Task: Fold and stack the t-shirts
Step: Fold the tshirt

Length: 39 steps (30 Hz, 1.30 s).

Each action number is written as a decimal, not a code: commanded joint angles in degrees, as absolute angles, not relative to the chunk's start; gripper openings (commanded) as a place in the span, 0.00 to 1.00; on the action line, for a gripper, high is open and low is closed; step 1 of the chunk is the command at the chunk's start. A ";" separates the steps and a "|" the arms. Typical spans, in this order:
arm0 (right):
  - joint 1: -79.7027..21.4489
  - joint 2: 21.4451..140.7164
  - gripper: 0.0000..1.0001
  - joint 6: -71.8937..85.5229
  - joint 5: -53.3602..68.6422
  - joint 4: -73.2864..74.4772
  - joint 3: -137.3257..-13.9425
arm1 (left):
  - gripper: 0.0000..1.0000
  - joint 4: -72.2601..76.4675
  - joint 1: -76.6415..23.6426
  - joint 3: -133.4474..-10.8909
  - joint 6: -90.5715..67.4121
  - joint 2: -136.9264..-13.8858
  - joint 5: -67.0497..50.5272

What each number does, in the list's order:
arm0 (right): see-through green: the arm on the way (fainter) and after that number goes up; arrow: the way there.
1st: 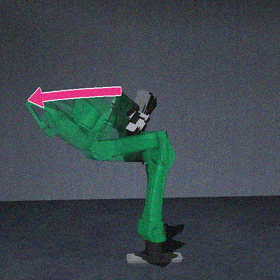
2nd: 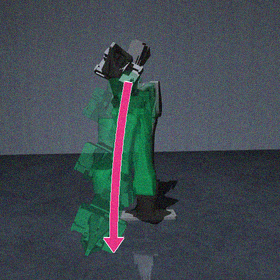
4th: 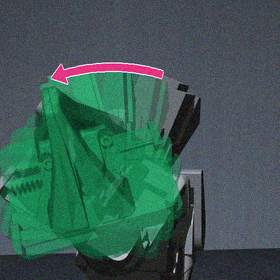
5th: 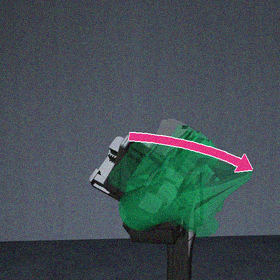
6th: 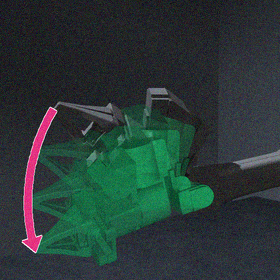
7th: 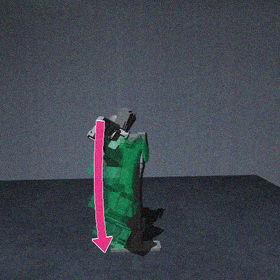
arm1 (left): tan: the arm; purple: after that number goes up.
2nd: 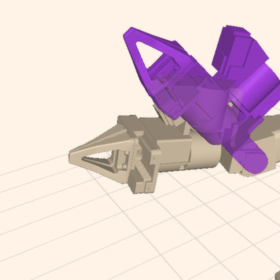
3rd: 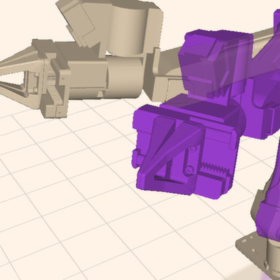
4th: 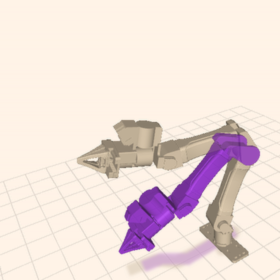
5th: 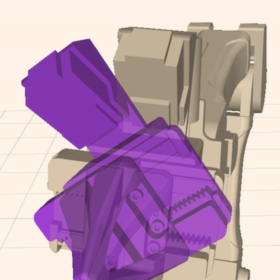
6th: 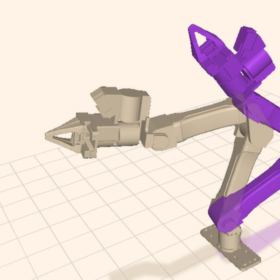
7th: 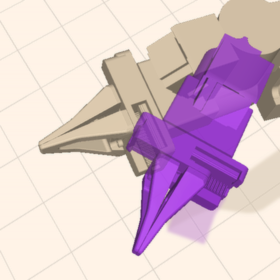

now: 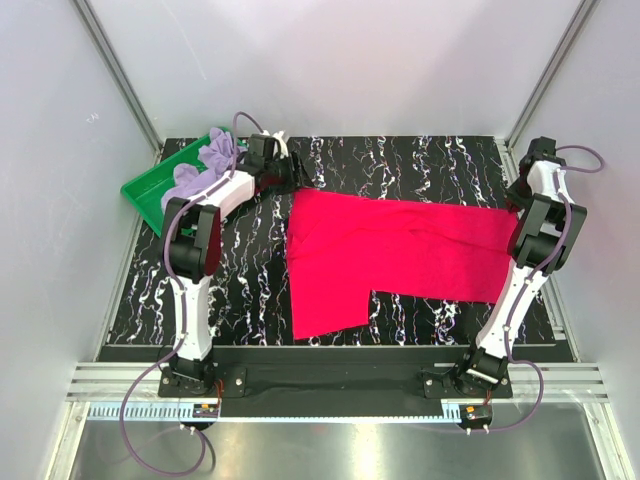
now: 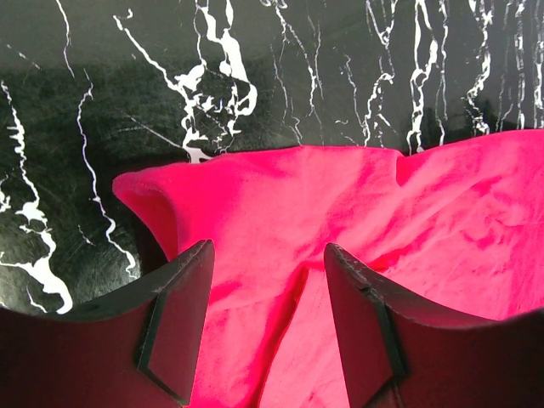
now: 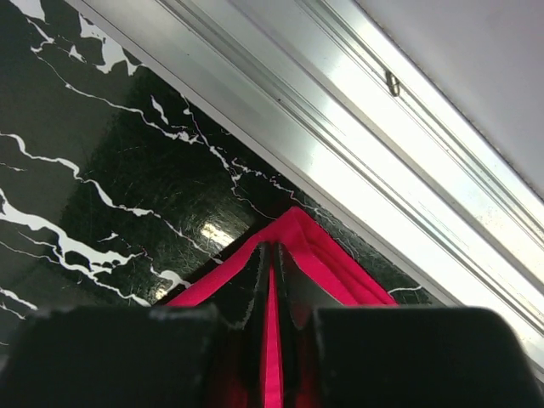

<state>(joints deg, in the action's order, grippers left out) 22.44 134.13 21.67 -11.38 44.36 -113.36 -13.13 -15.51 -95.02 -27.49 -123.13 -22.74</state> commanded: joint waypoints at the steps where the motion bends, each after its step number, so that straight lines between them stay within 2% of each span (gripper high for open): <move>1: 22.85 132.98 0.09 22.42 -15.73 44.03 -116.19 | 0.60 -12.30 -16.00 -94.83 -27.07 -122.78 -21.10; 7: 22.85 133.24 0.05 21.01 -16.70 44.47 -116.63 | 0.67 -13.45 -16.08 -95.62 -26.28 -123.22 -19.69; 12: 22.85 133.42 0.00 21.09 -16.00 44.03 -116.28 | 0.65 -13.98 -16.17 -96.77 -25.84 -124.63 -17.94; 16: 22.85 133.68 0.00 21.36 -15.56 44.03 -116.02 | 0.60 -13.45 -16.08 -96.94 -25.66 -125.07 -15.12; 23: 22.85 133.86 0.00 21.09 -14.86 44.21 -116.19 | 0.61 -7.31 -16.26 -93.35 -27.59 -122.79 -12.13; 27: 22.85 133.95 0.00 21.36 -14.15 44.12 -116.28 | 0.64 -6.07 -16.87 -92.46 -26.90 -121.64 -11.07; 36: 22.85 133.33 0.00 21.71 -13.97 42.89 -114.52 | 0.46 -2.55 -16.87 -95.97 -30.67 -126.38 -17.49; 39: 22.85 133.24 0.00 21.71 -13.97 42.89 -114.79 | 0.29 -1.76 -16.79 -97.29 -31.99 -128.14 -17.93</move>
